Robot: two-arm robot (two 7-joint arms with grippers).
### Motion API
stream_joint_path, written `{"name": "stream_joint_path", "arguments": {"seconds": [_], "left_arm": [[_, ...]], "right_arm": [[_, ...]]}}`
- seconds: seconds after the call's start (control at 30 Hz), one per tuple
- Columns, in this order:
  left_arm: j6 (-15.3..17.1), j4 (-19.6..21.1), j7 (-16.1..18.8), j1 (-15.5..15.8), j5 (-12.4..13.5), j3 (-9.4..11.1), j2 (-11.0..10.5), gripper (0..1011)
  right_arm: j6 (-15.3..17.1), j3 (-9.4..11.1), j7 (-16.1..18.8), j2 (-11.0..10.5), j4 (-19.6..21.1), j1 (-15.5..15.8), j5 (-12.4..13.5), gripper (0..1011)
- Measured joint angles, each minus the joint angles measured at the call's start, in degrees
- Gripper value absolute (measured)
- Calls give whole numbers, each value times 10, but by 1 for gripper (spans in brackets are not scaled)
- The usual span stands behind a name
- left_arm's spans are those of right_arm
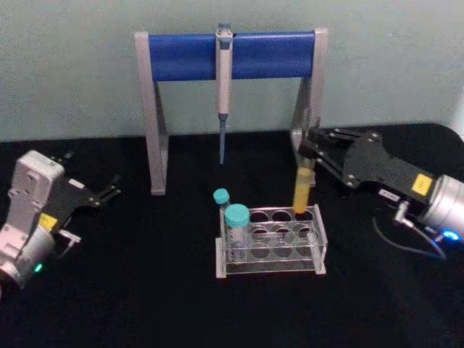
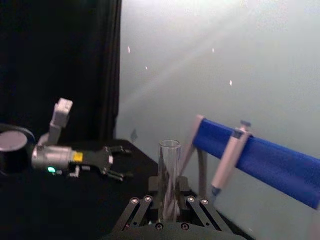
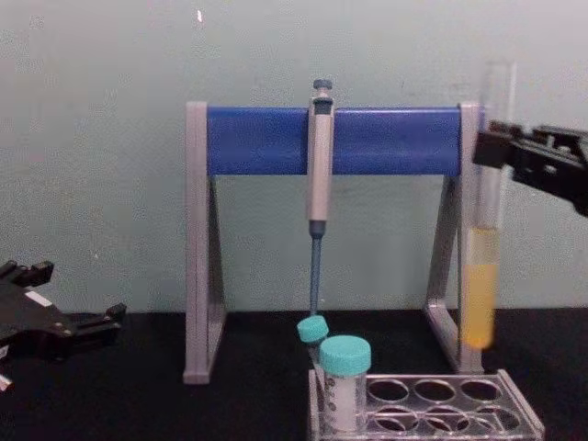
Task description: Pick up the test tube from the test tube rack, shake it, then place it back into the test tube rack.
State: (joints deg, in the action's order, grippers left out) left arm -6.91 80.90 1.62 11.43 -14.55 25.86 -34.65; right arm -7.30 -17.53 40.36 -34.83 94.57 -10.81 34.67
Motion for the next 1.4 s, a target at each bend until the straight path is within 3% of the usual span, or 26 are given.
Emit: {"name": "stream_joint_path", "arguments": {"seconds": [0.17, 0.33, 0.5, 0.63, 0.77, 0.83, 0.9, 1.03, 1.07, 1.27, 1.33, 1.4], "left_arm": [[0, 0, 0, 0, 0, 0, 0, 1001], [0, 0, 0, 0, 0, 0, 0, 1001], [0, 0, 0, 0, 0, 0, 0, 1001], [0, 0, 0, 0, 0, 0, 0, 1001], [0, 0, 0, 0, 0, 0, 0, 1001], [0, 0, 0, 0, 0, 0, 0, 1001], [0, 0, 0, 0, 0, 0, 0, 1001], [0, 0, 0, 0, 0, 0, 0, 1001], [0, 0, 0, 0, 0, 0, 0, 1001], [0, 0, 0, 0, 0, 0, 0, 1001], [0, 0, 0, 0, 0, 0, 0, 1001], [0, 0, 0, 0, 0, 0, 0, 1002]], "right_arm": [[-6, 7, -30, -18, 2, 2, -23, 228], [-12, 8, -66, -11, -3, -4, -53, 228], [-12, 5, -108, 15, -13, -15, -87, 228], [-16, 2, -138, 48, -27, -28, -114, 228], [-20, 0, -144, 72, -37, -35, -118, 228], [-20, -1, -142, 79, -39, -37, -115, 228], [-15, 0, -126, 90, -42, -39, -93, 228], [-4, 0, -103, 94, -42, -39, -61, 228], [3, -1, -88, 93, -42, -39, -42, 228], [25, -6, -35, 80, -38, -37, 19, 228], [38, -9, -6, 66, -34, -35, 47, 228], [45, -10, 7, 58, -31, -33, 59, 228]]}}
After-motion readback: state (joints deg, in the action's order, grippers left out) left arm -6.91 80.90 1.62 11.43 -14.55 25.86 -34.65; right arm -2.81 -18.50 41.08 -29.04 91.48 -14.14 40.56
